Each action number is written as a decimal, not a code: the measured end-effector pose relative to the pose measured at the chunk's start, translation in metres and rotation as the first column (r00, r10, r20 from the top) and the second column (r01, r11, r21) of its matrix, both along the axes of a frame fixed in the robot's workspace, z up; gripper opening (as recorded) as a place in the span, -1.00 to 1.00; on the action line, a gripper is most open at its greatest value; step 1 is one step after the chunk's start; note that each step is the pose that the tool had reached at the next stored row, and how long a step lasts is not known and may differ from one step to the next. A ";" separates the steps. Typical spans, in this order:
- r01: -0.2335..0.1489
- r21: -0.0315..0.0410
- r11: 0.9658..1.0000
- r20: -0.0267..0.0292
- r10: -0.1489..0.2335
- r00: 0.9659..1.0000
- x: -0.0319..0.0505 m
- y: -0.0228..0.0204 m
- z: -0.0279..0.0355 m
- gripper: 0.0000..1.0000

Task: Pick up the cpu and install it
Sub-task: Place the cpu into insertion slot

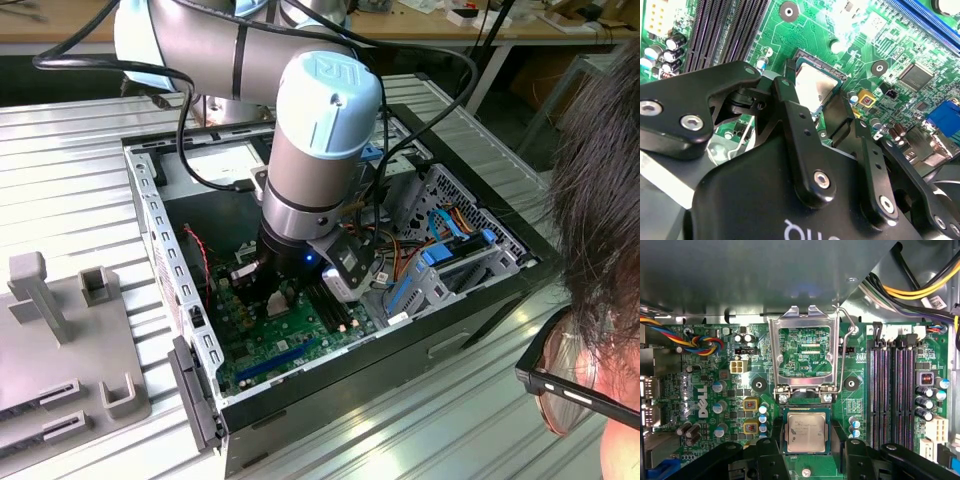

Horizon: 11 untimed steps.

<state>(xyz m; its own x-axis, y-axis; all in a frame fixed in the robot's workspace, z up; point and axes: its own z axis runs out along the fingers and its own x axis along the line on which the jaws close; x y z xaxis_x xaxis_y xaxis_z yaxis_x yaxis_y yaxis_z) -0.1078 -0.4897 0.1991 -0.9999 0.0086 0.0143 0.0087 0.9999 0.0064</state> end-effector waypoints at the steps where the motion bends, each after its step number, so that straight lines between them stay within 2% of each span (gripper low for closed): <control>1: 0.000 0.000 1.000 0.000 0.000 1.000 0.0000 -0.0001 0.0000 -0.05; 11: 0.000 0.000 1.000 0.000 0.000 1.000 0.0000 -0.0003 0.0000 -0.05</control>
<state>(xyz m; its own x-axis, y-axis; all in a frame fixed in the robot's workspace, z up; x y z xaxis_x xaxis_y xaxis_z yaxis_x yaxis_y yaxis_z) -0.1078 -0.4900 0.1991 -0.9999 0.0086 0.0144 0.0087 0.9999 0.0063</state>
